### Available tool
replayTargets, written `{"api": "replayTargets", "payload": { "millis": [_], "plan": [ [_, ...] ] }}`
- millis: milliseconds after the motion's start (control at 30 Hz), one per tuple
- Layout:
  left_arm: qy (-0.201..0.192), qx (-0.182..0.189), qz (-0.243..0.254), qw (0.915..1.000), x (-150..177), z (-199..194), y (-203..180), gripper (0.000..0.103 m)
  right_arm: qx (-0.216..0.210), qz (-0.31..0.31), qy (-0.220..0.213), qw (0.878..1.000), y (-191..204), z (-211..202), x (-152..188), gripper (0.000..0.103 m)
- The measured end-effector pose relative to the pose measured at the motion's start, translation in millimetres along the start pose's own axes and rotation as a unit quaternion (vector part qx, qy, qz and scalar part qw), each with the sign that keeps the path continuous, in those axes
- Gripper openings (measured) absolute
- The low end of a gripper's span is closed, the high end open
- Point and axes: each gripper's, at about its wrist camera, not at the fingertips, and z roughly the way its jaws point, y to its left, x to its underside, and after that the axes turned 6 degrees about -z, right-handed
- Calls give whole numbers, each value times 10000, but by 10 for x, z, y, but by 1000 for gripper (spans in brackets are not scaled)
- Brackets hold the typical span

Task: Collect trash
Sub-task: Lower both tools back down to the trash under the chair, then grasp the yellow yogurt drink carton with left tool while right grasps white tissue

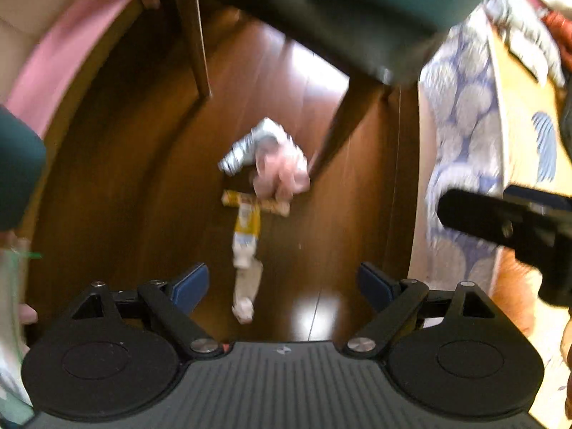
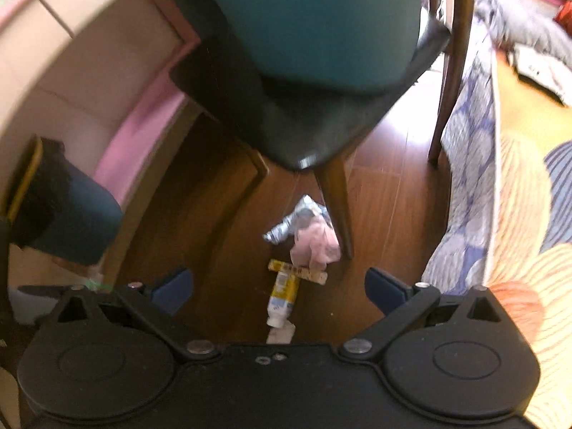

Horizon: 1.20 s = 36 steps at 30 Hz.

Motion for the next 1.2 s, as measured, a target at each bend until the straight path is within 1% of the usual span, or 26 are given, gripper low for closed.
{"api": "replayTargets", "payload": {
  "millis": [100,200,233,367,500,600,700,767,800,900,1000,1100,1200],
  "plan": [
    [217,-206,110,9995,149,430,-41,91,-41,-29,190,9998,-70,346,154,103],
    [429,-264,-56,9987,249,856,51,91,-59,-83,359,9993,-110,704,283,103],
    [450,-316,-87,9985,274,986,83,91,-56,-93,408,9991,-129,823,327,103],
    [442,-725,-81,9964,379,1532,227,91,-82,62,594,9982,-238,1344,504,103],
    [589,-913,-110,9940,466,2074,450,91,-112,229,755,9968,-344,1881,692,102],
    [608,-890,-468,9931,413,2352,699,91,-5,229,983,9949,-398,2271,949,99],
    [539,-930,-766,9913,285,2616,950,91,91,290,1192,9924,-399,2579,1294,98],
    [511,-919,-792,9913,204,2780,1030,91,66,253,1295,9912,-325,2742,1501,98],
    [479,-930,-748,9917,164,2866,1038,91,29,209,1344,9907,-271,2833,1602,98],
    [416,-810,-534,9944,71,3097,978,91,-153,15,1465,9891,-53,3083,1845,98],
    [355,-730,-274,9963,4,3283,881,91,-269,-209,1555,9872,169,3287,2019,98],
    [397,-704,-40,9967,-34,3507,795,91,-352,-601,1702,9829,383,3486,2173,96],
    [466,-748,107,9961,-60,3738,741,91,-343,-634,1788,9812,509,3615,2277,93]
  ]
}}
